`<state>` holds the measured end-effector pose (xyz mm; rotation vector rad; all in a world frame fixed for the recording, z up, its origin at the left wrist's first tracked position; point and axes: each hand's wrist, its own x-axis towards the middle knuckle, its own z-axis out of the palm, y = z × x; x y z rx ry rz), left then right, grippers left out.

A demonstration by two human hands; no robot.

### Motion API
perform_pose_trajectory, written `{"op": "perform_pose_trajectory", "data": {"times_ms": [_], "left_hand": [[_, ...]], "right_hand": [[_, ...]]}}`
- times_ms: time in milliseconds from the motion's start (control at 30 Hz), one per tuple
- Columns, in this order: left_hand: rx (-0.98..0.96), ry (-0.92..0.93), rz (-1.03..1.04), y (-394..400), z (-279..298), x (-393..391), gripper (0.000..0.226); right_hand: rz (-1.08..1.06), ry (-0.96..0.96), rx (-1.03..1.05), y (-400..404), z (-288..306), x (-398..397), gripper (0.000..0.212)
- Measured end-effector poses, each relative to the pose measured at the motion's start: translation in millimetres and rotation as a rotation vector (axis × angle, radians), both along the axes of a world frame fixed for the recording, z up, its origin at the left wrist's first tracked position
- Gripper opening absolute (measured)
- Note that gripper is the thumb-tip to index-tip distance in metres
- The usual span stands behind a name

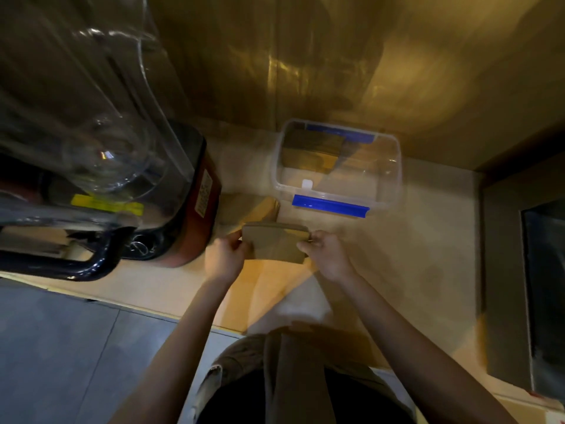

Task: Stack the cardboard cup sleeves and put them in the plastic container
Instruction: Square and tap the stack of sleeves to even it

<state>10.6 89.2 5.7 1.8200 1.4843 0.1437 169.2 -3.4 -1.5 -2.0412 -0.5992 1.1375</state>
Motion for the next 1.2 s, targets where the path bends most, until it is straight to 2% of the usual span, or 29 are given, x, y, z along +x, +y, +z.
{"op": "perform_pose_trajectory", "data": {"times_ms": [133, 333, 433, 500, 600, 733, 867, 967, 1200], "left_hand": [[0.007, -0.016, 0.142, 17, -1, -4, 0.027], [0.011, 0.039, 0.195, 33, -14, 10, 0.034], [-0.046, 0.053, 0.213, 34, -19, 20, 0.043], [-0.079, 0.039, 0.209, 36, -22, 24, 0.049], [-0.090, 0.009, 0.205, 35, -27, 29, 0.055], [-0.124, 0.000, 0.293, 36, -34, 38, 0.059], [-0.108, -0.012, 0.359, 37, -37, 44, 0.056], [-0.114, -0.030, 0.397, 35, -40, 45, 0.058], [-0.152, -0.022, 0.406, 31, -40, 47, 0.062]], "right_hand": [[-0.001, -0.053, 0.001, 34, 1, -8, 0.016], [-0.039, -0.104, 0.021, 67, 0, -16, 0.021], [-0.059, -0.173, 0.038, 77, -2, -18, 0.043], [-0.071, -0.187, 0.042, 80, -4, -17, 0.045], [-0.082, -0.128, 0.031, 83, -12, -15, 0.035], [-0.036, -0.109, -0.004, 83, -22, -16, 0.012], [0.014, -0.122, 0.002, 80, -30, -19, 0.012], [-0.004, -0.084, -0.015, 84, -29, -19, 0.019], [-0.284, 0.131, -0.011, 100, -27, -29, 0.039]]}}
